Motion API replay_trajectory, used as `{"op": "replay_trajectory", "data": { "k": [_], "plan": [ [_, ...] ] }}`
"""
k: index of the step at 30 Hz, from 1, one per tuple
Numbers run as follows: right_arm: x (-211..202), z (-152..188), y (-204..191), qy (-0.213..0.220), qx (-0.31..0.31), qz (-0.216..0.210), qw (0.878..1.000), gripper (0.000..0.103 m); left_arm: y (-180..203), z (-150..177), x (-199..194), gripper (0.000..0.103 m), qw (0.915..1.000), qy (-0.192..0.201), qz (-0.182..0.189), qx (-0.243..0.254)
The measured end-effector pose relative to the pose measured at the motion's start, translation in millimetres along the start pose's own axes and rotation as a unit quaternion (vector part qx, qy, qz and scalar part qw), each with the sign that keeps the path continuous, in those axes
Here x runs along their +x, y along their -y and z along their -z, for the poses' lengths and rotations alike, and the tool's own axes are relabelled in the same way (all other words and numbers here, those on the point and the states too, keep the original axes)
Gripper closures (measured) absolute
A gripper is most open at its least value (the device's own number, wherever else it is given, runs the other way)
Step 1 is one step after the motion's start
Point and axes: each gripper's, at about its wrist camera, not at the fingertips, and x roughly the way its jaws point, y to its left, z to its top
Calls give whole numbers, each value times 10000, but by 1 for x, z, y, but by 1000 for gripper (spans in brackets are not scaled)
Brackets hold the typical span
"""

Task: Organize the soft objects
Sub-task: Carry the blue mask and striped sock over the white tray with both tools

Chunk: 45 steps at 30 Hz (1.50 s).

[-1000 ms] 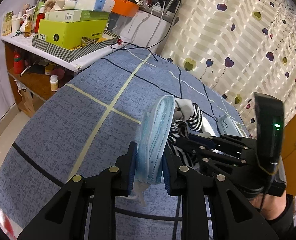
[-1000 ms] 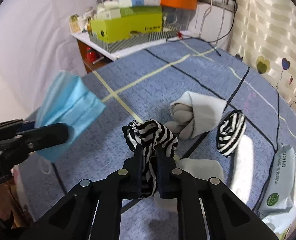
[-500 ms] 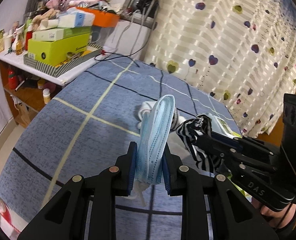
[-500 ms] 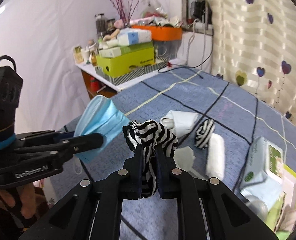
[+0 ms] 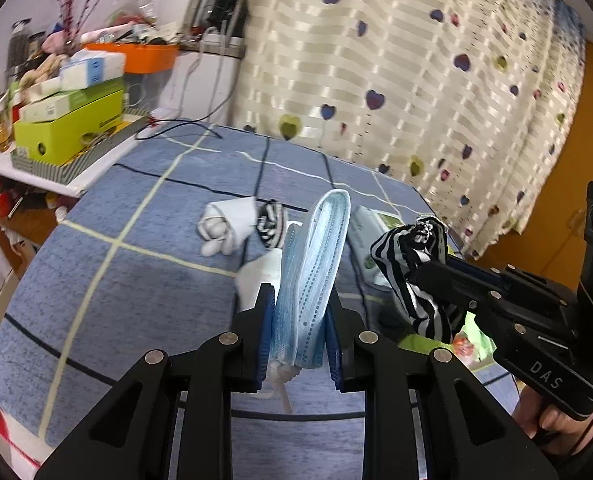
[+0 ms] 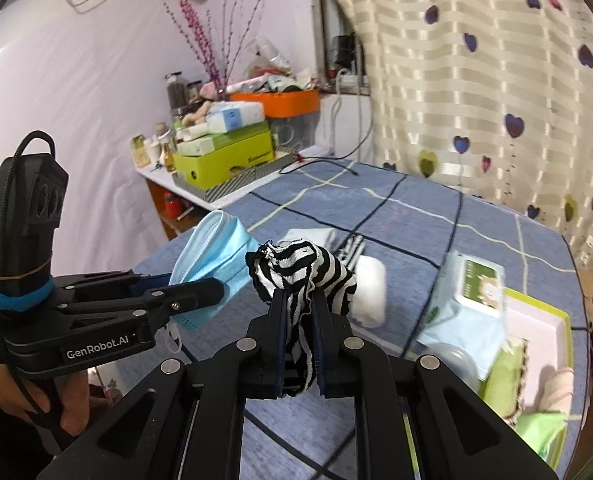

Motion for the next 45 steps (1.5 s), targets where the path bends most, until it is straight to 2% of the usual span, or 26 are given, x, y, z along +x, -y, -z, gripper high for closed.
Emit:
{"op": "replay_trajectory", "data": {
  "k": [21, 33, 39, 45],
  "plan": [
    [-84, 39, 85, 503, 837, 826, 9918, 92, 101, -10, 21, 79, 9945, -137, 634, 822],
    [-122, 55, 134, 728, 1247, 1303, 9809, 92, 131, -11, 35, 79, 9906, -212, 883, 1022],
    [-125, 59, 155, 721, 1407, 1430, 9770, 92, 139, -12, 44, 79, 9897, -267, 933, 1050],
    [-110, 65, 181, 540, 1575, 1509, 9744, 92, 146, -14, 55, 79, 9890, -326, 962, 1074]
  ]
}}
